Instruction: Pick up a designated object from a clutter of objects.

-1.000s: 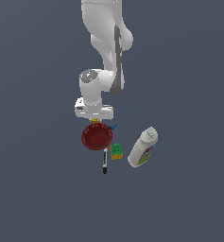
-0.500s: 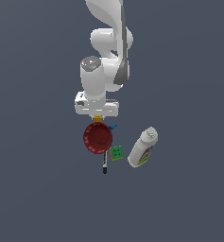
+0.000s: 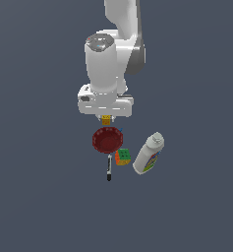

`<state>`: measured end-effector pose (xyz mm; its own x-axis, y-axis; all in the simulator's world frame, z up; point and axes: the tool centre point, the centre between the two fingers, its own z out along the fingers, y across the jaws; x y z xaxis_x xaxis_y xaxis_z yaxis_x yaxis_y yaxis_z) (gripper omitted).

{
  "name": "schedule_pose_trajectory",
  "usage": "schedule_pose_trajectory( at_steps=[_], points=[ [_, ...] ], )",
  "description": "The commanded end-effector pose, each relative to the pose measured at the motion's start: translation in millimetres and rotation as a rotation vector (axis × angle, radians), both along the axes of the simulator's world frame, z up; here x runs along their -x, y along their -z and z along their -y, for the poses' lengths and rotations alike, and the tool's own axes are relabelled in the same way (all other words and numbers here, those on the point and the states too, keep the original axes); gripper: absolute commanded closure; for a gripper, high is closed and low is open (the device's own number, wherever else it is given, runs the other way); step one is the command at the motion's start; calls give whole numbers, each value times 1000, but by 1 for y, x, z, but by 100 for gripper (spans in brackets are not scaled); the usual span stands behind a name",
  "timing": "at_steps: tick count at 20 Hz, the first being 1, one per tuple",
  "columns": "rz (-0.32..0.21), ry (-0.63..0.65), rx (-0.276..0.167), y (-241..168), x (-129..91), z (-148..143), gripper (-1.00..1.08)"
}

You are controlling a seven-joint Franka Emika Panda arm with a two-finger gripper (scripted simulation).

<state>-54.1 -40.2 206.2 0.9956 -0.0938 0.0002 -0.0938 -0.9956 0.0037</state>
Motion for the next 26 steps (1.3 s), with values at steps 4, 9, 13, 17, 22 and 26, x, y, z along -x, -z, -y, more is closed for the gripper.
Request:
schedule_pose_trajectory(
  at_steps=[4, 9, 13, 17, 22, 26],
  points=[
    [0, 0, 0, -48, -27, -17, 108],
    [0, -1, -2, -87, -51, -30, 108],
    [0, -1, -2, -115, -68, -40, 108],
    [0, -1, -3, -140, -84, -49, 108],
    [0, -1, -4, -166, -101, -57, 108],
    [0, -1, -4, -180, -110, -62, 108]
  ],
)
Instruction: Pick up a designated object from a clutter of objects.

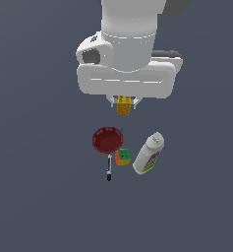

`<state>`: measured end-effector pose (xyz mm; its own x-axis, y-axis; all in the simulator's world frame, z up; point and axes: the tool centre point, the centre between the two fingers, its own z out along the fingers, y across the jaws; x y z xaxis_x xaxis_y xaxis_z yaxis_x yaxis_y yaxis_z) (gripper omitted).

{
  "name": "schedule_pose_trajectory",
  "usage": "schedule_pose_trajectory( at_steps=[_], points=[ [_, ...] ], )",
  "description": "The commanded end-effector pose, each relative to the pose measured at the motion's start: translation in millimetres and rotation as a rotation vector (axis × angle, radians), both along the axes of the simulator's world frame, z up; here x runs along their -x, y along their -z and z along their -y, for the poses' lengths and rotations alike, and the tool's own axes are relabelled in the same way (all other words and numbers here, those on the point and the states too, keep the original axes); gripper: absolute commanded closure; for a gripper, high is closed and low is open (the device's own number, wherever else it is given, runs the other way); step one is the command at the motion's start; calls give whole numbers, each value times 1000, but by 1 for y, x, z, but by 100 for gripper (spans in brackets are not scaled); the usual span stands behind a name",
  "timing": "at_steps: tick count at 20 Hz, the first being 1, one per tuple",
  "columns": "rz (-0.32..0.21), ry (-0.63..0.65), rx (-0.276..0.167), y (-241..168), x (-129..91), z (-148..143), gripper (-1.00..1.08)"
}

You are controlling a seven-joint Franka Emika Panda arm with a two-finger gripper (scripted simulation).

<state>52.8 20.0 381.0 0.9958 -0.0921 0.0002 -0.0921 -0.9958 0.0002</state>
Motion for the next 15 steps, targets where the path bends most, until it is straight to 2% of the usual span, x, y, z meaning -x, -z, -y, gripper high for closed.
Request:
schedule_pose_trajectory(
  at_steps=[1, 15],
  points=[
    [0, 0, 0, -8, -6, -3, 108],
    [0, 0, 0, -22, -16, -7, 108]
  ],
)
